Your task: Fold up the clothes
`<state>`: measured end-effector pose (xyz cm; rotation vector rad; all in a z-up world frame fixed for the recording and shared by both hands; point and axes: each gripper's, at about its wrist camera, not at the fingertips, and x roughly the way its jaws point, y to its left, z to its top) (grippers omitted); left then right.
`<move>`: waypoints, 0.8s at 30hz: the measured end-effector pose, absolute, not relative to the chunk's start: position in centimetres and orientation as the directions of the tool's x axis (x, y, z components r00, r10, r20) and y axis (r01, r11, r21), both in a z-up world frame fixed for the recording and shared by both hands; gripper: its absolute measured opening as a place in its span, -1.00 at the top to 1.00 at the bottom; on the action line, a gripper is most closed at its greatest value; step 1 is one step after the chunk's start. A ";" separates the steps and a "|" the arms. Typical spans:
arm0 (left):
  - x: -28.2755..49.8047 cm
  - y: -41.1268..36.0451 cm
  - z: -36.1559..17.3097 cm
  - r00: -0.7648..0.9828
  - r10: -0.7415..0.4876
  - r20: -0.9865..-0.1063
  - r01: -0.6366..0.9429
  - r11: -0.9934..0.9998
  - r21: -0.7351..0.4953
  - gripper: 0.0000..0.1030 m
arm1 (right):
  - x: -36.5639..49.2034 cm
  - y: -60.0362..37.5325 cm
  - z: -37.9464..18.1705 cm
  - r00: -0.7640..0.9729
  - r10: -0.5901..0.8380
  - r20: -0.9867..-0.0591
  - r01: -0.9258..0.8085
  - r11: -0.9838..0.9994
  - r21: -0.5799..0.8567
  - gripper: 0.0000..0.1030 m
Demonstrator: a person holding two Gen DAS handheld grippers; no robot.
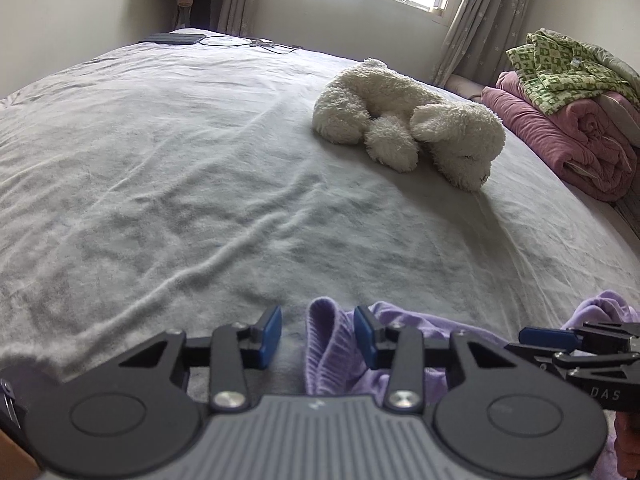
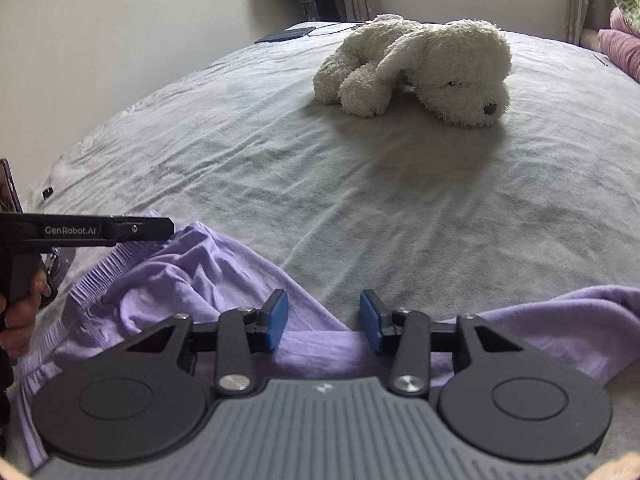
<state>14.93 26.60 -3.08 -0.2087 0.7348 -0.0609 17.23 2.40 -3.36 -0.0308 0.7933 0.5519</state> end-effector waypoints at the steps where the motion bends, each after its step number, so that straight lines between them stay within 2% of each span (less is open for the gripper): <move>1: 14.9 26.7 -3.2 0.743 -0.128 -0.657 -0.019 0.977 -0.213 0.33 | 17.2 2.8 -3.3 0.564 0.445 -0.695 -0.489 0.859 0.153 0.34; 2: 14.9 26.7 -3.3 0.745 -0.125 -0.655 -0.022 0.977 -0.211 0.36 | 17.2 3.2 -3.2 0.562 0.435 -0.704 -0.496 0.858 0.134 0.40; 4: 14.8 26.9 -3.4 0.751 -0.118 -0.649 -0.025 0.978 -0.207 0.53 | 17.1 3.9 -3.1 0.557 0.413 -0.720 -0.509 0.856 0.097 0.69; 7: 14.6 27.0 -3.3 0.759 -0.119 -0.640 -0.028 0.976 -0.214 0.57 | 17.3 4.6 -2.9 0.577 0.365 -0.731 -0.498 0.866 0.040 0.98; 13: 14.4 27.6 -3.1 0.781 -0.109 -0.614 -0.043 0.973 -0.228 0.62 | 17.3 5.9 -2.0 0.640 0.284 -0.714 -0.472 0.879 -0.074 1.00; 24: 13.9 28.5 -2.6 0.822 -0.043 -0.567 -0.098 0.971 -0.217 0.67 | 20.2 8.4 0.2 0.740 0.243 -0.627 -0.438 0.881 -0.176 1.00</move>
